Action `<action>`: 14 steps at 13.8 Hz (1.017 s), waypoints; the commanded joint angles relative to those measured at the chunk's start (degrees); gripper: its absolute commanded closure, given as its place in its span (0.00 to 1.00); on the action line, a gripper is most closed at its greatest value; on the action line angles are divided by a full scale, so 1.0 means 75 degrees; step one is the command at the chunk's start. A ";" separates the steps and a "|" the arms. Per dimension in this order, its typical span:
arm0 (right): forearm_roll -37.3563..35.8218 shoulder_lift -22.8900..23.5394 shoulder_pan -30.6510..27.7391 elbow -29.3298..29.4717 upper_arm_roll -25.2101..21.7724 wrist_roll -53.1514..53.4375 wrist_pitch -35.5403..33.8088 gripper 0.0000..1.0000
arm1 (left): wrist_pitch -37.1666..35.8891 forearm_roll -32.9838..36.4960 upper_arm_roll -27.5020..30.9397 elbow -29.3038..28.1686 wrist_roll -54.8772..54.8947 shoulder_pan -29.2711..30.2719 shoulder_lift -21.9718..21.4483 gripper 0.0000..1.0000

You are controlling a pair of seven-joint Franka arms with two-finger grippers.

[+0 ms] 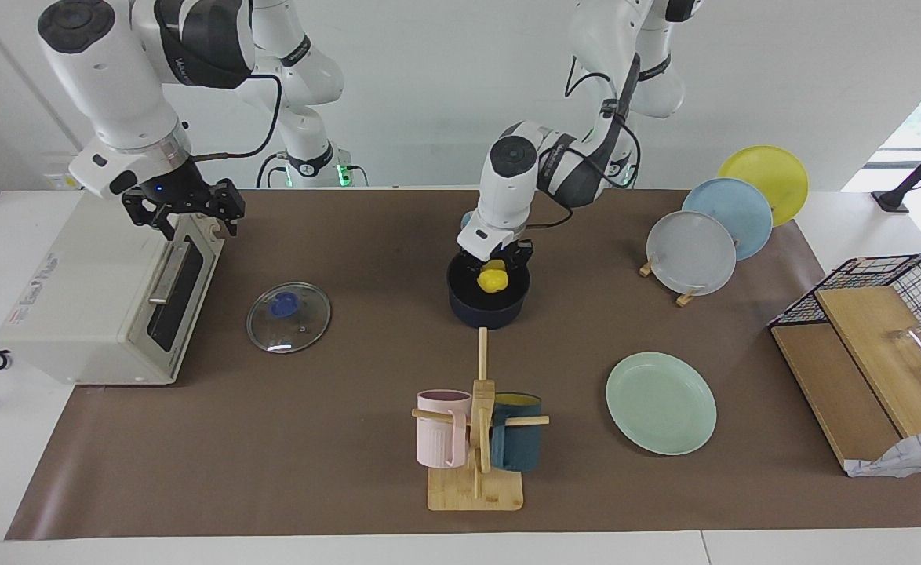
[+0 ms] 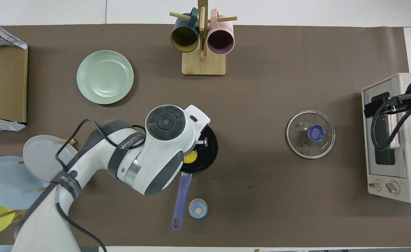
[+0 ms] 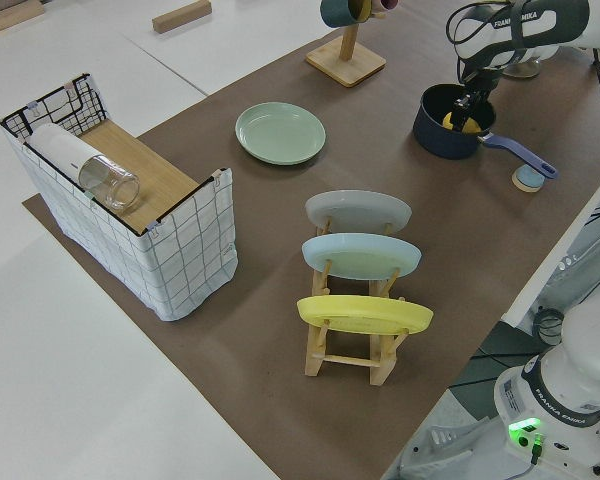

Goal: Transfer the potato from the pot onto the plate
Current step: 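Lift the yellow potato and carry it to the green plate with the left gripper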

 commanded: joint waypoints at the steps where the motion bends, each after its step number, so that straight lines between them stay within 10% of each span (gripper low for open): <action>1: 0.0120 0.0183 0.0322 0.0266 -0.0270 0.0118 -0.0113 0.00 | -0.1630 -0.0364 -0.0005 0.1824 0.0321 0.0950 -0.0003 1.00; 7: 0.0061 0.0183 0.0146 0.0313 -0.0235 0.0224 -0.0217 0.00 | -0.2234 -0.0354 0.0007 0.3542 0.3119 0.3611 0.1248 1.00; 14: 0.0049 0.0160 -0.0029 0.0301 -0.0188 0.0224 -0.0241 0.00 | -0.0266 0.0172 0.0030 0.4070 0.4565 0.4201 0.3254 1.00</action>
